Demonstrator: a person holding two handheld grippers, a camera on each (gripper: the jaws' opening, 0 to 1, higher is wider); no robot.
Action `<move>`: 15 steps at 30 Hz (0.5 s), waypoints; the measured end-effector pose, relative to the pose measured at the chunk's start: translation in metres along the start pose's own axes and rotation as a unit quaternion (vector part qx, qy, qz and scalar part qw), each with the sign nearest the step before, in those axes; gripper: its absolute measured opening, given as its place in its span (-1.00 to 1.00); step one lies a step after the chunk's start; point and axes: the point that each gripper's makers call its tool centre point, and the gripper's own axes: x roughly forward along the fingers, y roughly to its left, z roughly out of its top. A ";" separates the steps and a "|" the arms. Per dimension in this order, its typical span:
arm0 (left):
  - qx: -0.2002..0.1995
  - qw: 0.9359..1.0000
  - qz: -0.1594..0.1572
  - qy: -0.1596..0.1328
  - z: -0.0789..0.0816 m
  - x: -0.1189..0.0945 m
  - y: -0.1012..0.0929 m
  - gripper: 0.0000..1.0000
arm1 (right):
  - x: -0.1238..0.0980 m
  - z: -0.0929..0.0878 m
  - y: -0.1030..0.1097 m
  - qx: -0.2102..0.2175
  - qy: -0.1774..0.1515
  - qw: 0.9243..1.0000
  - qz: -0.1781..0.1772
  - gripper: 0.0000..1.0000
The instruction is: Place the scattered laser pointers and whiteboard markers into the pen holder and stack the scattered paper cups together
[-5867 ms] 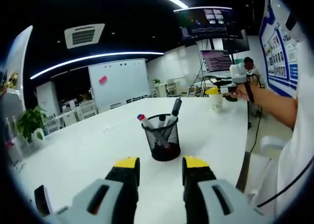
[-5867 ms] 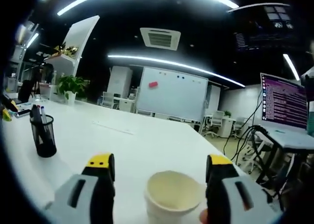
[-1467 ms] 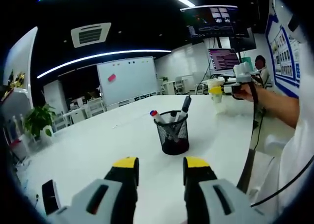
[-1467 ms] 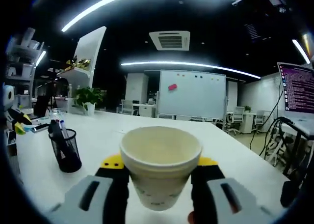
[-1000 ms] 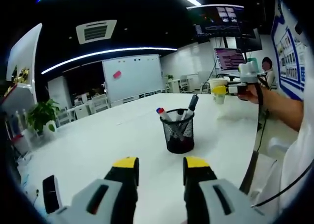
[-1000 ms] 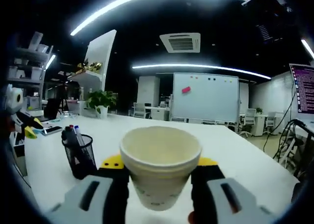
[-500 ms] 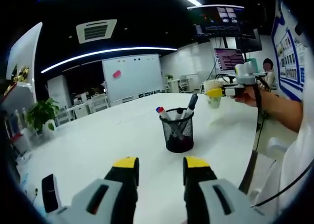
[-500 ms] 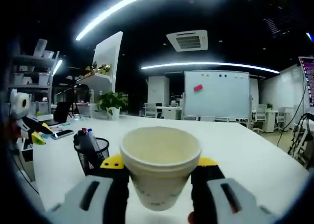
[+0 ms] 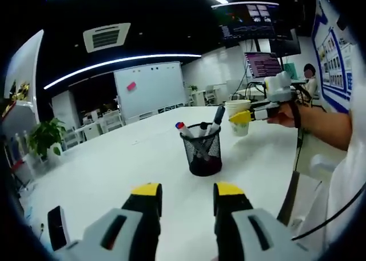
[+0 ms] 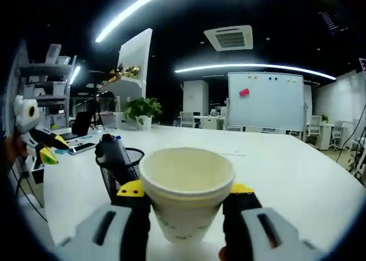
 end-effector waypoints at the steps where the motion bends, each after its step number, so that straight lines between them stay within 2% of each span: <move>1: -0.013 1.000 -0.009 -0.011 0.005 -0.001 -0.004 -0.26 | 0.001 0.000 0.001 0.003 0.000 1.000 0.001 0.01; 4: 0.007 1.000 0.005 -0.017 0.009 -0.003 0.002 -0.26 | 0.004 -0.002 0.001 0.003 0.002 1.000 0.001 0.00; 7: 0.001 1.000 0.003 -0.030 0.015 -0.006 0.004 -0.26 | 0.008 -0.009 0.004 -0.004 0.010 1.000 0.002 0.00; 15: 0.007 1.000 0.005 -0.022 0.010 -0.005 0.003 -0.26 | 0.011 -0.015 0.008 -0.010 0.015 1.000 0.006 0.00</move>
